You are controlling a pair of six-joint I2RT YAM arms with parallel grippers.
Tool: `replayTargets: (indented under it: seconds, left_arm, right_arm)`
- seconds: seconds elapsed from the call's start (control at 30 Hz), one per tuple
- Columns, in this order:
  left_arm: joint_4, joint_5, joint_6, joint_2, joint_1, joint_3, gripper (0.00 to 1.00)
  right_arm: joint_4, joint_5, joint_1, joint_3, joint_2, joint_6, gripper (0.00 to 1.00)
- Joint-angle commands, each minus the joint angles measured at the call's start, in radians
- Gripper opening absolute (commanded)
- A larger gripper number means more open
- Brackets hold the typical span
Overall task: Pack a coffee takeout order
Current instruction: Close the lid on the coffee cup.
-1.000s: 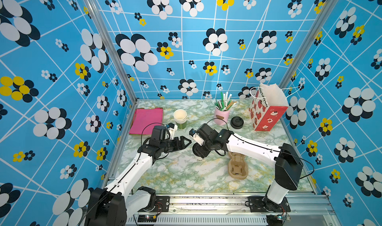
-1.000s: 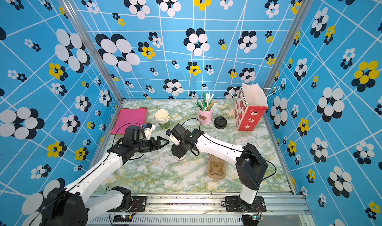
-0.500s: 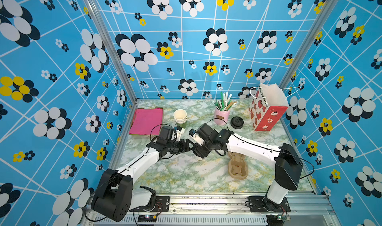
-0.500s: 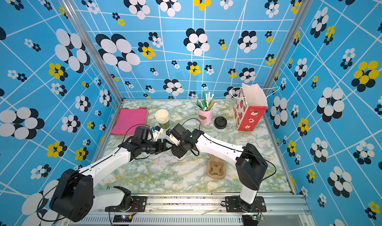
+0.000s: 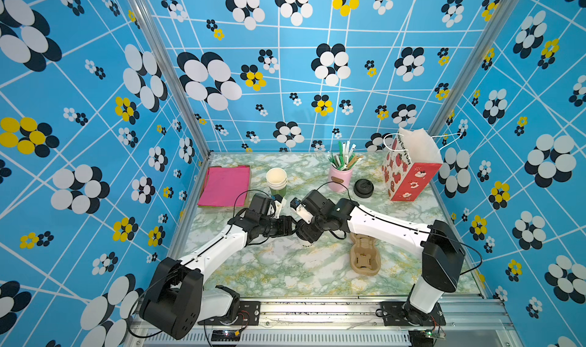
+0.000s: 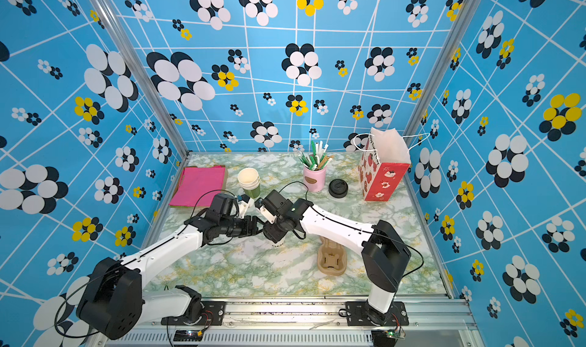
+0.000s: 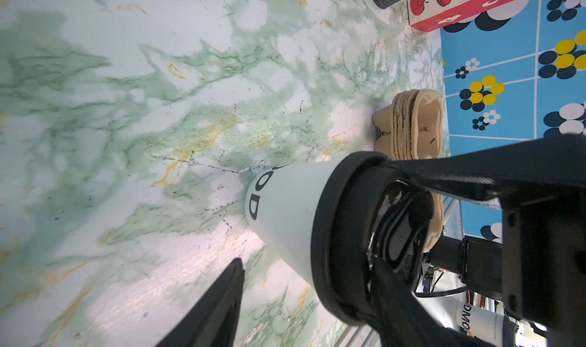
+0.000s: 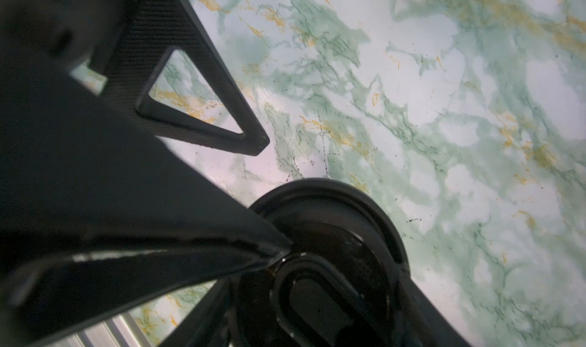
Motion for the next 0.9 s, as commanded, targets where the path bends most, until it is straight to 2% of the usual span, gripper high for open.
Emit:
replayTargets:
  seconds: [0.0, 0.6, 0.87]
  left_arm:
    - [-0.148, -0.132, 0.044, 0.023, -0.010, -0.007, 0.63]
    - [-0.195, -0.205, 0.060, 0.006, -0.050, -0.012, 0.60]
    - [-0.204, -0.235, 0.067, -0.009, -0.072, -0.005, 0.59]
  right_arm:
    - [-0.161, -0.074, 0.010, -0.118, 0.128, 0.032, 0.68]
    - [-0.029, -0.061, 0.007, -0.087, 0.052, 0.081, 0.75]
    - [0.017, -0.030, 0.006, -0.091, 0.009, 0.088, 0.82]
